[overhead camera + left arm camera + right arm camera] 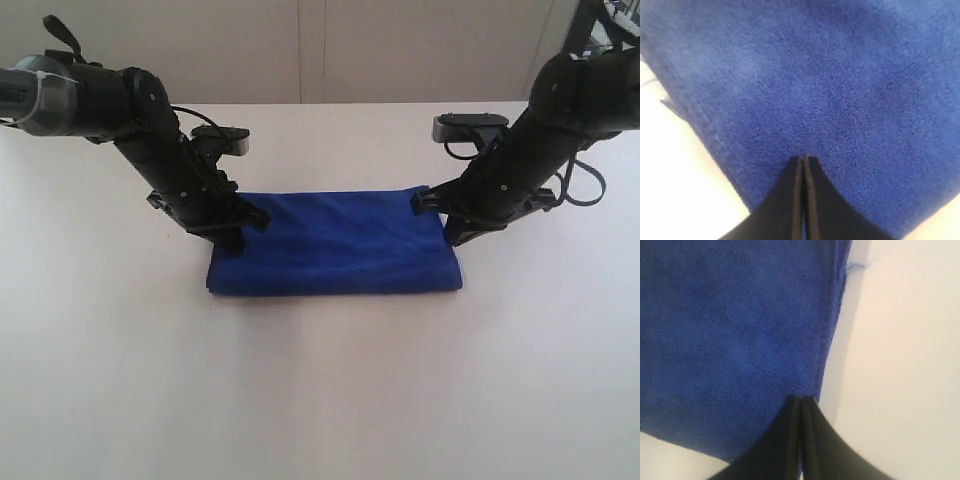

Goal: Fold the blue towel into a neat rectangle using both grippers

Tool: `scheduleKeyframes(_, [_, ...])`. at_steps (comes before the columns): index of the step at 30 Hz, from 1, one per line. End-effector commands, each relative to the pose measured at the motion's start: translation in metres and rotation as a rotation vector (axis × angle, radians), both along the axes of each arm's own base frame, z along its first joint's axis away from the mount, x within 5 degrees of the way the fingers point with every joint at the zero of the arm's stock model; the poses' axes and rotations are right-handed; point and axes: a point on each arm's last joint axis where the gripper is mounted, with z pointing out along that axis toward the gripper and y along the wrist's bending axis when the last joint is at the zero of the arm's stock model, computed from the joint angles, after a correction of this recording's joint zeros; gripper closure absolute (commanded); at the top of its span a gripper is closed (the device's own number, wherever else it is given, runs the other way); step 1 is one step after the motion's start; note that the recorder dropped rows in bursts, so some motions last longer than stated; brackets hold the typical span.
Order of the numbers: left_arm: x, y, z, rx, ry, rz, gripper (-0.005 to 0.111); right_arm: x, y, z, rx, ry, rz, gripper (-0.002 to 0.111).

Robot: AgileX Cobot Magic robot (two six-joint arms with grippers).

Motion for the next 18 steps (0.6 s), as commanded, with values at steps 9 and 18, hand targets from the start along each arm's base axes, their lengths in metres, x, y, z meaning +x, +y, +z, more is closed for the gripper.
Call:
scheduleKeyframes(9, [-0.009, 0.01, 0.052, -0.003, -0.086, -0.001, 0.107, -0.004, -0.006, 0.023, 0.006, -0.057, -0.01, 0.108])
scheduleKeyframes(18, [-0.006, 0.062, 0.057, 0.068, 0.068, 0.186, 0.107, -0.003, -0.007, 0.023, -0.007, -0.066, -0.005, 0.108])
